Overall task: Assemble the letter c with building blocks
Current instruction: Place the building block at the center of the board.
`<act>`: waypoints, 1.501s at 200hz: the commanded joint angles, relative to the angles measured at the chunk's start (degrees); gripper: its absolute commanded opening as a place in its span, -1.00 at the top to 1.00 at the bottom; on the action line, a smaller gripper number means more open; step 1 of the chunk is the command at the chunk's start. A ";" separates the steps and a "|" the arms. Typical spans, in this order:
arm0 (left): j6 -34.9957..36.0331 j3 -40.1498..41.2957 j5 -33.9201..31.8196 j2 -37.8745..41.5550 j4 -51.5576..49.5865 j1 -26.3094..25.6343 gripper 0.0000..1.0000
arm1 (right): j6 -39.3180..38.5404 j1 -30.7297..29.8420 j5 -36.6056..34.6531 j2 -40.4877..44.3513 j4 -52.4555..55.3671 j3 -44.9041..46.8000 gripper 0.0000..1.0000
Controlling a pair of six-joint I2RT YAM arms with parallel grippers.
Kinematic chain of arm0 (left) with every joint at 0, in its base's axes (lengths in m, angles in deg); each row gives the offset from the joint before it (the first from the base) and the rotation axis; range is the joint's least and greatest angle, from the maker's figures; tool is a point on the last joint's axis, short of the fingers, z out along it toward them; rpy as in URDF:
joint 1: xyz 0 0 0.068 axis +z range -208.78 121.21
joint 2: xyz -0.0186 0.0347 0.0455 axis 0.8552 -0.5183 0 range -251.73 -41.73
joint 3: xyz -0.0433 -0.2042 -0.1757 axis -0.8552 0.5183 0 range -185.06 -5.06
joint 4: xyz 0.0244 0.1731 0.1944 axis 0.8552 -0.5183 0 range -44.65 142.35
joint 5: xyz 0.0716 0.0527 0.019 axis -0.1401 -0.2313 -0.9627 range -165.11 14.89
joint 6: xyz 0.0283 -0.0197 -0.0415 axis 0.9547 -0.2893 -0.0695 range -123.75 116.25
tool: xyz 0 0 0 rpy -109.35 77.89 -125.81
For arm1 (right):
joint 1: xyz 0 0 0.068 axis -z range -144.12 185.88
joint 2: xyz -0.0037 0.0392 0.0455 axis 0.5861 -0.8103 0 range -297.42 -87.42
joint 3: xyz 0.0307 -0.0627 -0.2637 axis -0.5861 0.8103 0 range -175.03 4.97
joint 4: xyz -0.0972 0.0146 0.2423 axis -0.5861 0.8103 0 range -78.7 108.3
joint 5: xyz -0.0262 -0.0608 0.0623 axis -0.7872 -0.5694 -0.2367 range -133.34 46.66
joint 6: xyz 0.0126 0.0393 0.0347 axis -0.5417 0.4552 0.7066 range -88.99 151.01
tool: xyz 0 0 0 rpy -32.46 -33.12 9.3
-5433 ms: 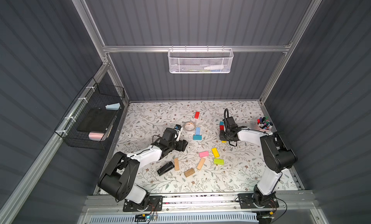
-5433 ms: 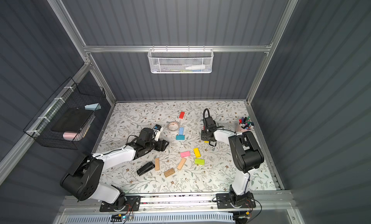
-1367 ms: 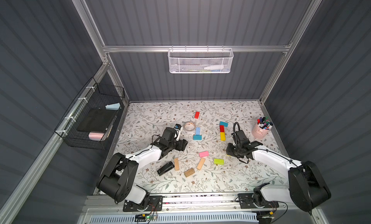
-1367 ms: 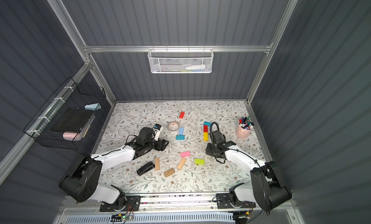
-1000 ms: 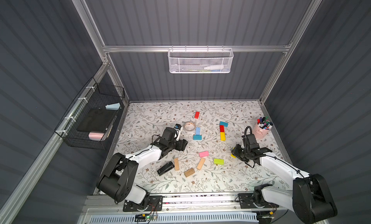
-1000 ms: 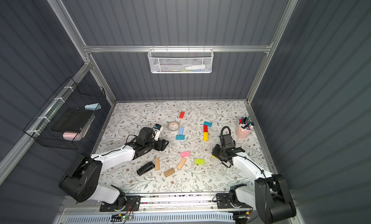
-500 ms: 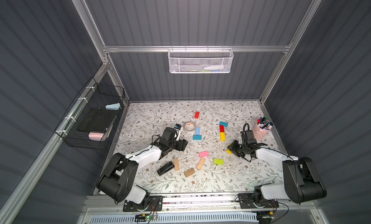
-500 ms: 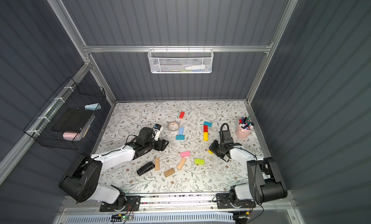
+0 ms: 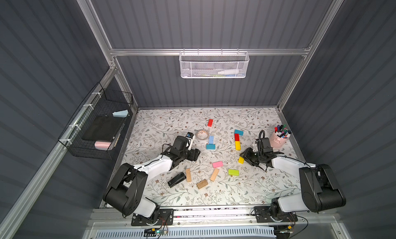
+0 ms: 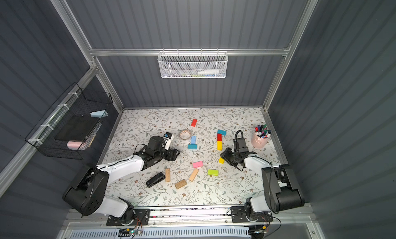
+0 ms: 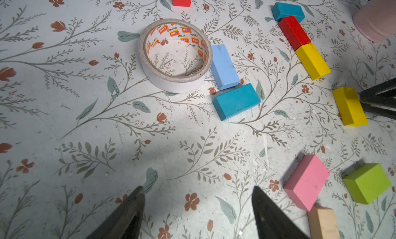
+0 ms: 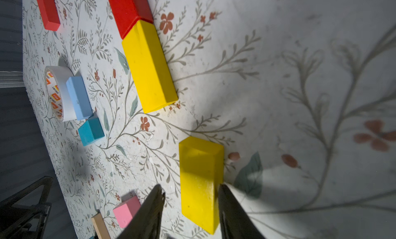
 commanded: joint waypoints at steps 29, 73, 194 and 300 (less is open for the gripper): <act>0.71 -0.97 0.11 0.31 -0.95 -0.41 -0.54 | 1.66 -0.82 2.93 2.59 -1.14 2.83 0.09; 0.67 -0.98 0.13 0.18 -1.02 -0.45 -0.54 | 2.33 -2.57 2.60 3.61 -1.16 3.86 0.08; 0.88 -1.39 0.06 -0.56 -1.21 -0.47 -0.54 | 2.47 -5.30 3.28 -1.89 -5.21 1.67 0.05; 1.06 -1.34 -0.27 -0.41 -1.28 -0.54 -0.54 | -6.71 -7.61 -2.05 0.80 5.76 -5.78 -0.06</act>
